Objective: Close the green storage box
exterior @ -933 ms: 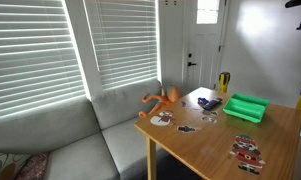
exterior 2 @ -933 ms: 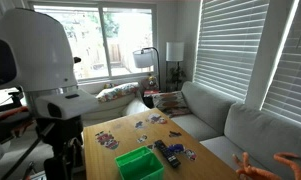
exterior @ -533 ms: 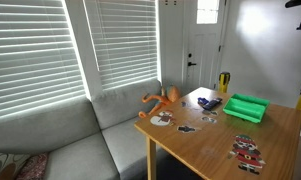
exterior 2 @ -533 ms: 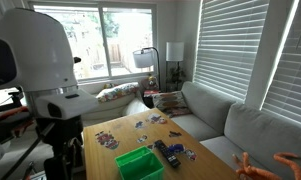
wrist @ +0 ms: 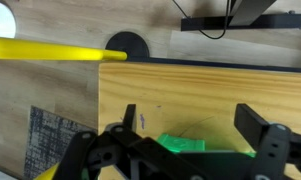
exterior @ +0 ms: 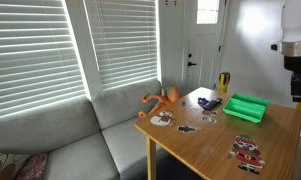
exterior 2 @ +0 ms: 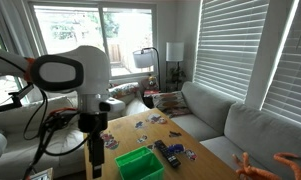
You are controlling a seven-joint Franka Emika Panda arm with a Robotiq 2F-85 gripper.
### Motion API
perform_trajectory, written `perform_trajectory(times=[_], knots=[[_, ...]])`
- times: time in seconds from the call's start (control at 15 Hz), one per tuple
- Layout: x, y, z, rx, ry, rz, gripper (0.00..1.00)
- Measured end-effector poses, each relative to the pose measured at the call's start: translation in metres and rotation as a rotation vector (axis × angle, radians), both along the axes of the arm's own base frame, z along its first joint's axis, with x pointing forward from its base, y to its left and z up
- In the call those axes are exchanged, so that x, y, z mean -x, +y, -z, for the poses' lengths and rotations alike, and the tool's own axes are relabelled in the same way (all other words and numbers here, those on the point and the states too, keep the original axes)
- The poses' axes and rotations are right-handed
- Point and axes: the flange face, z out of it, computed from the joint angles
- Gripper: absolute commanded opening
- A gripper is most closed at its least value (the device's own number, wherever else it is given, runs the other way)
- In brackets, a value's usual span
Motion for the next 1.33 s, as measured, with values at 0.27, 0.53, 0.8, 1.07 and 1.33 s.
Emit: perform_trajectory(times=[0.27,0.53,0.8,1.07,1.33], knots=[[-0.03,0.036,0.029,0.138,0.084,-0.085,1.0],[-0.047,0.056,0.047,0.248,0.12,-0.151,1.0],[-0.056,0.075,0.065,0.273,0.143,-0.186,1.0],[-0.06,0.089,0.081,0.278,0.164,-0.202,1.0],[-0.062,0.097,0.094,0.282,0.182,-0.226,1.0]])
